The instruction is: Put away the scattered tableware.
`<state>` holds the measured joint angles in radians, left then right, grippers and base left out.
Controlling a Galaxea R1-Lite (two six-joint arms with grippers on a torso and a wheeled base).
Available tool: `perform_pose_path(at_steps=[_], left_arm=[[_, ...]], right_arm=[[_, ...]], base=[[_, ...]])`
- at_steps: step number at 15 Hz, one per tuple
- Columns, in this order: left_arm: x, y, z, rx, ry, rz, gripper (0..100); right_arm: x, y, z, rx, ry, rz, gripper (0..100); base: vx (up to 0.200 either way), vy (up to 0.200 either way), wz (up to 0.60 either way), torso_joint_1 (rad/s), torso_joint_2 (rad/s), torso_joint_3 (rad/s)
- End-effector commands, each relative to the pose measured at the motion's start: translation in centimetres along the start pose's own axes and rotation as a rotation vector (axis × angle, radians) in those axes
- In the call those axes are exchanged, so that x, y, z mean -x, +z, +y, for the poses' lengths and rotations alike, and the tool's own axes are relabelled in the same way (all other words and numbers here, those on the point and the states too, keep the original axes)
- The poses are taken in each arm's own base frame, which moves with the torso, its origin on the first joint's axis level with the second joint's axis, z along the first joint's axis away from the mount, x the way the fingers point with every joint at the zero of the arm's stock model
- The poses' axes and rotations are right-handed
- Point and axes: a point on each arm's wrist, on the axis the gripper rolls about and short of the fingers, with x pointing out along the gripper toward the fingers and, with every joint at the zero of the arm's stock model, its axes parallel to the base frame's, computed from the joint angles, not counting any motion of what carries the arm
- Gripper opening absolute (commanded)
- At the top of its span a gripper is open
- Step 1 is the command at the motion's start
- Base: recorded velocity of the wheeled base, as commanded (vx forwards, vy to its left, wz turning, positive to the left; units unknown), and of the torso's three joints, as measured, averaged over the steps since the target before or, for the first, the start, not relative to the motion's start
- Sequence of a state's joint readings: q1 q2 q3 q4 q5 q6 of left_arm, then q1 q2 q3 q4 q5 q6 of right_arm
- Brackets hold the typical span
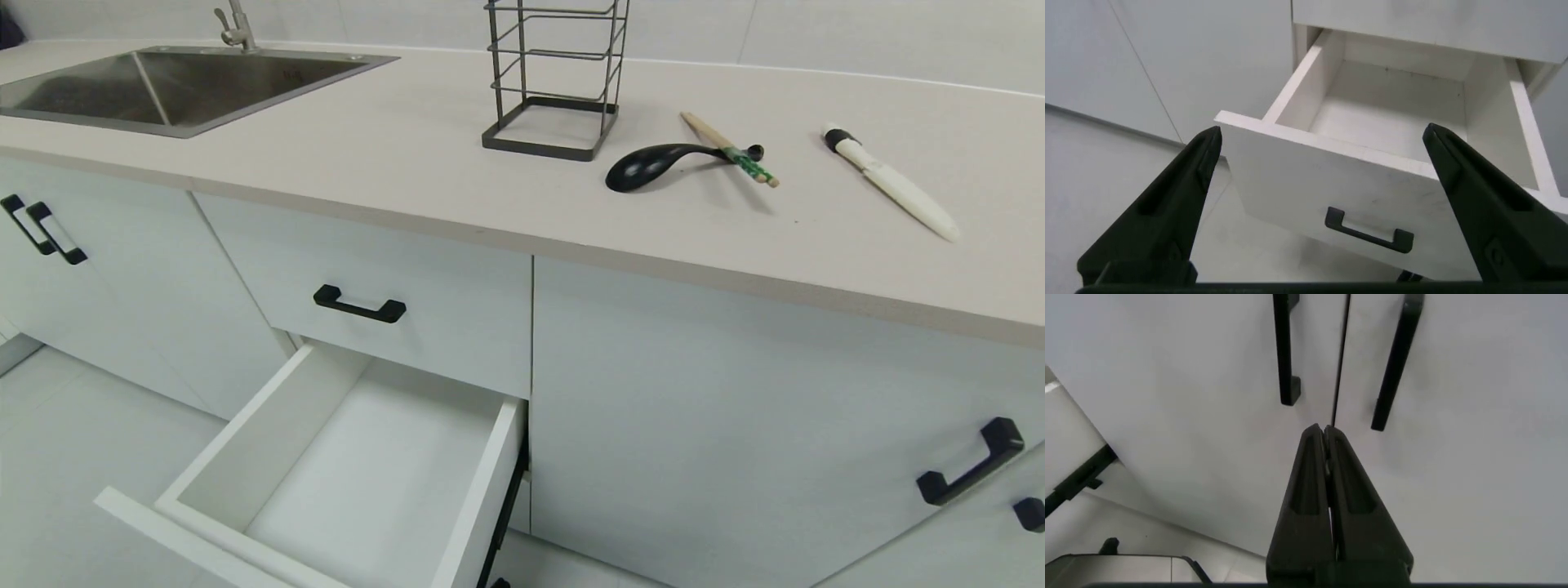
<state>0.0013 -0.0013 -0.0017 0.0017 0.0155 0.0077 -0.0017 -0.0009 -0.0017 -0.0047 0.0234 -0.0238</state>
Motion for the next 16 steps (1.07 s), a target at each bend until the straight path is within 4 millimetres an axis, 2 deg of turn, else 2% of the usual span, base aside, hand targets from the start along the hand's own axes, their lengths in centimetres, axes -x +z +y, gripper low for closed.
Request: perform_pose_path(at_steps=[1, 9, 12, 16], left_arm=[[-0.01, 0.02, 0.0, 0.0, 0.0, 0.0, 100], [-0.01, 0.02, 0.0, 0.0, 0.0, 0.0, 100], [-0.01, 0.02, 0.0, 0.0, 0.0, 0.0, 100], [-0.01, 0.02, 0.0, 0.0, 0.0, 0.0, 100]], right_arm=[[-0.01, 0.01, 0.0, 0.001, 0.0, 0.0, 0], [-0.01, 0.01, 0.0, 0.001, 0.001, 0.0, 0], [-0.01, 0.01, 0.0, 0.002, 0.001, 0.0, 0], [-0.01, 0.01, 0.0, 0.002, 0.001, 0.0, 0]], base=[[0.0, 0.0, 0.0, 0.251, -0.14, -0.188], [0.0, 0.0, 0.0, 0.22, -0.53, -0.211], [0.0, 0.0, 0.0, 0.092, -0.48, -0.224], [0.0, 0.0, 0.0, 0.361, -0.49, -0.233]])
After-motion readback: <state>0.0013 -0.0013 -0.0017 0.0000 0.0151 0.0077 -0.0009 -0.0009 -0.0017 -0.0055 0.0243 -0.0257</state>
